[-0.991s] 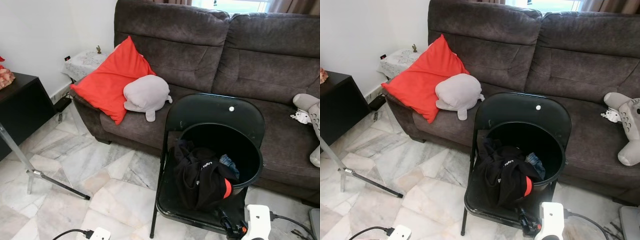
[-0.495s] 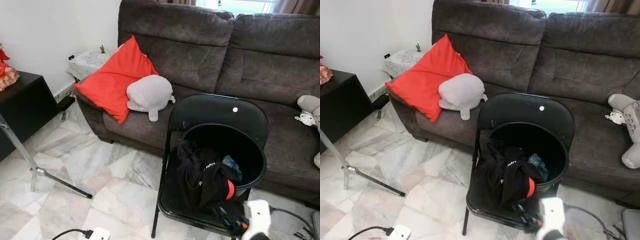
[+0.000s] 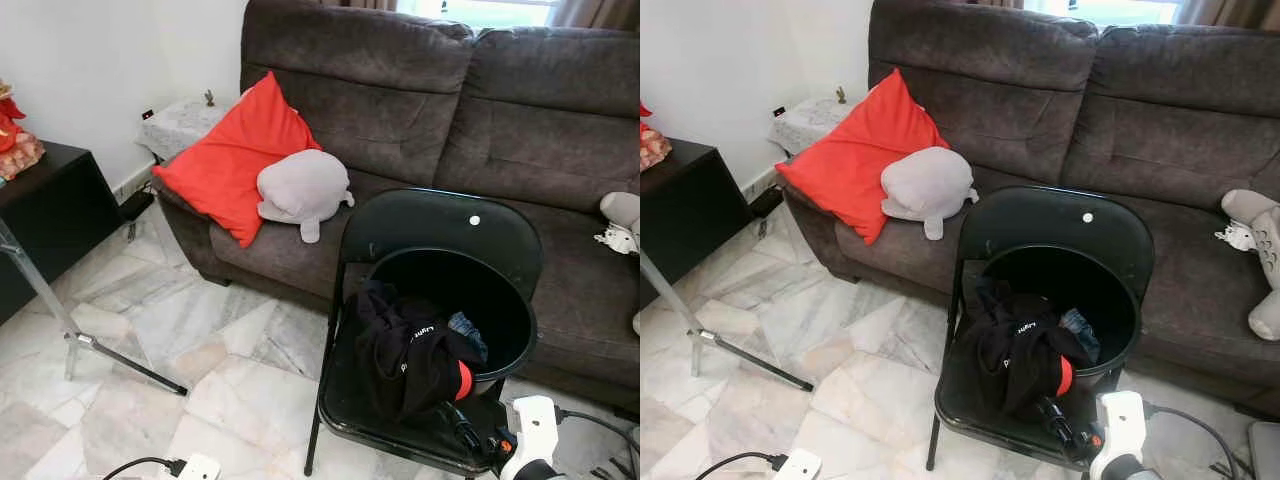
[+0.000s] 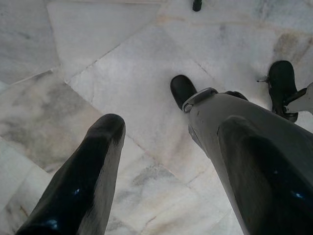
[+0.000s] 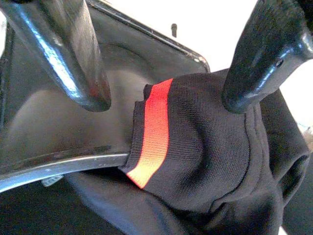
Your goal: Hang hanger
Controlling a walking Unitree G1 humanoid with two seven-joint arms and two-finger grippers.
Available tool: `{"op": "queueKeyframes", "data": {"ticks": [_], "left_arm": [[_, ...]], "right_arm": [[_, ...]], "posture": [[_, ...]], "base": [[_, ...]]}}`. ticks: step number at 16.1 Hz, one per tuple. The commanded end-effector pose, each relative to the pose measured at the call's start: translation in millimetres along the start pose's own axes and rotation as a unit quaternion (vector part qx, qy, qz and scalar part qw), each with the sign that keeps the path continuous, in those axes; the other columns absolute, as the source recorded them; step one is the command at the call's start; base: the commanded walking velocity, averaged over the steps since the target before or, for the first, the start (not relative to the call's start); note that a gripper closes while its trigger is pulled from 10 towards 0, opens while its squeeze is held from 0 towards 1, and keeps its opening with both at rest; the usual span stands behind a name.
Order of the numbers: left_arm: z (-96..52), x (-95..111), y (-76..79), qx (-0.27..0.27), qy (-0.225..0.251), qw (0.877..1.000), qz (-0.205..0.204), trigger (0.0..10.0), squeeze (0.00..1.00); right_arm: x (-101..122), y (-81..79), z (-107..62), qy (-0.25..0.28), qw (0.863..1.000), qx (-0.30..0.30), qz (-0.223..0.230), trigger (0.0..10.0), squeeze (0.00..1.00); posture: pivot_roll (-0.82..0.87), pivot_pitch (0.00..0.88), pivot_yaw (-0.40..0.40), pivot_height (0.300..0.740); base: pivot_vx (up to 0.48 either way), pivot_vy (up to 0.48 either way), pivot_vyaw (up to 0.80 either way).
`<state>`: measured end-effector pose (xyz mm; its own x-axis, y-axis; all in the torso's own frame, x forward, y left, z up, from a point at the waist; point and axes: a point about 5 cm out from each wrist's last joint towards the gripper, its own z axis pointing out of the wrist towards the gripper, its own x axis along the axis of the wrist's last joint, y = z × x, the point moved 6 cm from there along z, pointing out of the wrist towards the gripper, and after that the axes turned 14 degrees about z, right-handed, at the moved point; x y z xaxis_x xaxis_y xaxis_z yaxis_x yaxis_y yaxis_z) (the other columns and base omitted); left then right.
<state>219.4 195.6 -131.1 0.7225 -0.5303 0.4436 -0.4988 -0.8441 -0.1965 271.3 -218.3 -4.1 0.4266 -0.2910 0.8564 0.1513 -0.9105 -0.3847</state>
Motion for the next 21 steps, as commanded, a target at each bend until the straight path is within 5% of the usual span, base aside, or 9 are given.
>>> {"op": "queueKeyframes", "data": {"ticks": [1,5,11,21], "left_arm": [[-1.1,-7,-2.0,0.002,-0.012,1.000,0.000,10.0,0.00],[-1.3,-8,-2.8,0.002,-0.013,1.000,0.003,10.0,0.00],[-1.6,-8,-4.8,0.004,-0.015,1.000,0.007,10.0,0.00],[-2.1,-10,-5.4,0.001,-0.017,1.000,0.015,10.0,0.00]], "right_arm": [[1,7.4,-2.3,-0.003,1.000,-0.004,-0.002,10.0,0.00],[1,14.6,-1.5,-0.013,1.000,0.001,-0.009,10.0,0.00],[0,-2.0,7.5,-0.036,0.996,0.073,-0.022,10.0,0.00],[10,19.7,6.5,-0.028,0.998,0.042,-0.042,10.0,0.00]], "posture": [[-0.07,0.052,0.059,0.740],[-0.07,0.055,0.068,0.740],[-0.07,0.053,0.078,0.740],[-0.07,0.043,0.091,0.740]], "base": [[0.000,0.000,0.00],[0.000,0.000,0.00],[0.000,0.000,0.00],[0.000,0.000,0.00]]}}
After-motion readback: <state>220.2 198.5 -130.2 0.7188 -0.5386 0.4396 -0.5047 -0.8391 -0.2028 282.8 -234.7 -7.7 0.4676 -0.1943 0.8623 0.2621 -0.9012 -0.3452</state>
